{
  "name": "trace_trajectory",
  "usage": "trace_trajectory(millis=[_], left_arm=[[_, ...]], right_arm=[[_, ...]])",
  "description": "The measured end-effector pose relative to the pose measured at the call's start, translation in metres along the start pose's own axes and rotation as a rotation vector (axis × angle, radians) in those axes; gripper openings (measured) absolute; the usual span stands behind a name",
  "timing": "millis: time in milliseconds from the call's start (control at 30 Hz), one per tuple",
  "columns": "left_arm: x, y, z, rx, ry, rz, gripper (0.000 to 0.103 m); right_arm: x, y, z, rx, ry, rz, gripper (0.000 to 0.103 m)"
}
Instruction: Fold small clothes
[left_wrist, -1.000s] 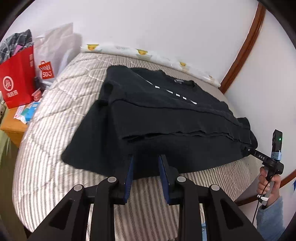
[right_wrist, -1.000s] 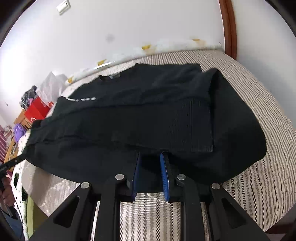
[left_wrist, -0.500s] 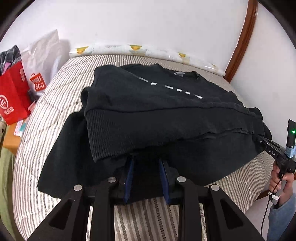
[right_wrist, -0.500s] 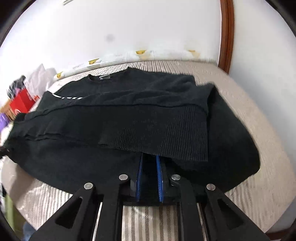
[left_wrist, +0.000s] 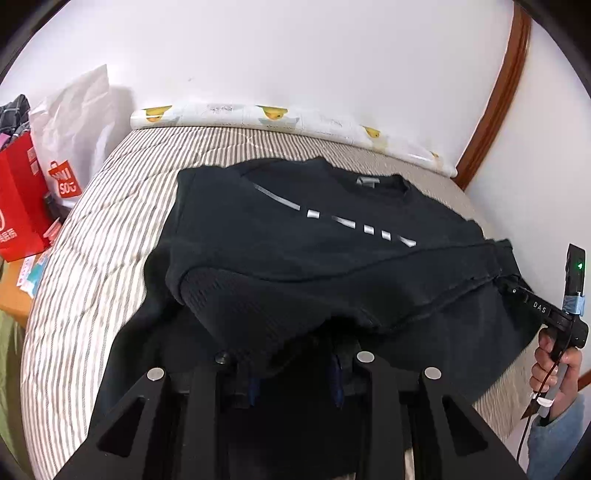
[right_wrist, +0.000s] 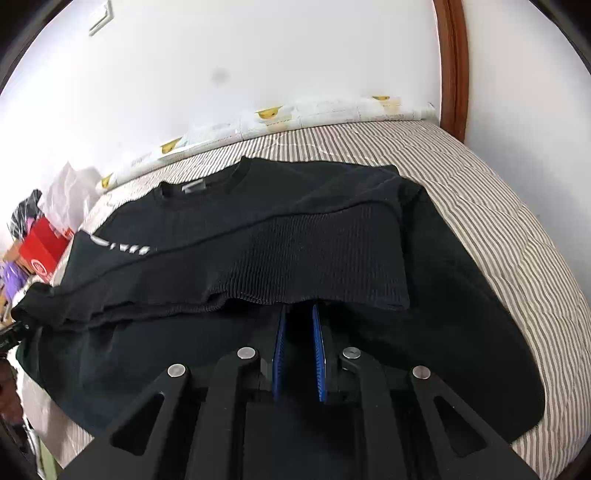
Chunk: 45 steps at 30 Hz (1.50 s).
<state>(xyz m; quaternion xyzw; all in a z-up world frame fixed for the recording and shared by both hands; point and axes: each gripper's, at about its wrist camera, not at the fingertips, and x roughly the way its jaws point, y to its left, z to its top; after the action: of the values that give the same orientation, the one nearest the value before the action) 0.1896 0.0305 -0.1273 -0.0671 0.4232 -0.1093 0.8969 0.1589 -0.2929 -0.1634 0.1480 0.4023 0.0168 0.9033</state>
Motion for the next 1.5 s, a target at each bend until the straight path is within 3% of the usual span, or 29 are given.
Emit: trace_trajectory(millis=[400,667,733,833,900,1033,1167,1300,1367,1433,1500], left_arm=[[0.036,0.004,0.063,-0.01,-0.021,0.02,0.028],[0.044,0.027,0.085,-0.036,-0.007,0.057,0.029],[0.046,0.032,0.086,-0.013,0.005,0.084,0.036],[0.05,0.039,0.086,0.006,0.018,0.098,0.039],[0.054,0.041,0.088,0.023,0.033,0.1,0.041],[0.065,0.039,0.091,0.06,0.048,0.102,0.041],[0.078,0.037,0.091,0.083,0.076,0.122,0.04],[0.077,0.035,0.088,0.101,0.069,0.165,0.022],[0.073,0.039,0.089,0.081,0.063,0.168,0.012],[0.067,0.043,0.09,0.051,0.05,0.146,0.007],[0.058,0.044,0.093,0.033,0.016,0.143,0.007]], right_arm=[[0.059,-0.01,0.071,0.052,0.086,-0.022,0.016],[0.066,-0.025,0.095,0.079,0.063,0.015,0.018],[0.063,-0.027,0.096,0.062,0.051,0.03,0.031],[0.058,-0.027,0.097,0.012,0.029,0.009,0.04],[0.053,-0.026,0.099,-0.023,0.005,-0.044,0.044],[0.054,-0.028,0.105,-0.064,-0.013,-0.062,0.048],[0.081,-0.027,0.106,-0.099,0.047,-0.094,0.048],[0.101,-0.022,0.103,-0.122,0.082,-0.066,0.046],[0.106,-0.016,0.104,-0.151,0.07,-0.101,0.041],[0.106,-0.012,0.107,-0.17,0.053,-0.123,0.024],[0.101,-0.014,0.111,-0.165,0.03,-0.079,0.02]])
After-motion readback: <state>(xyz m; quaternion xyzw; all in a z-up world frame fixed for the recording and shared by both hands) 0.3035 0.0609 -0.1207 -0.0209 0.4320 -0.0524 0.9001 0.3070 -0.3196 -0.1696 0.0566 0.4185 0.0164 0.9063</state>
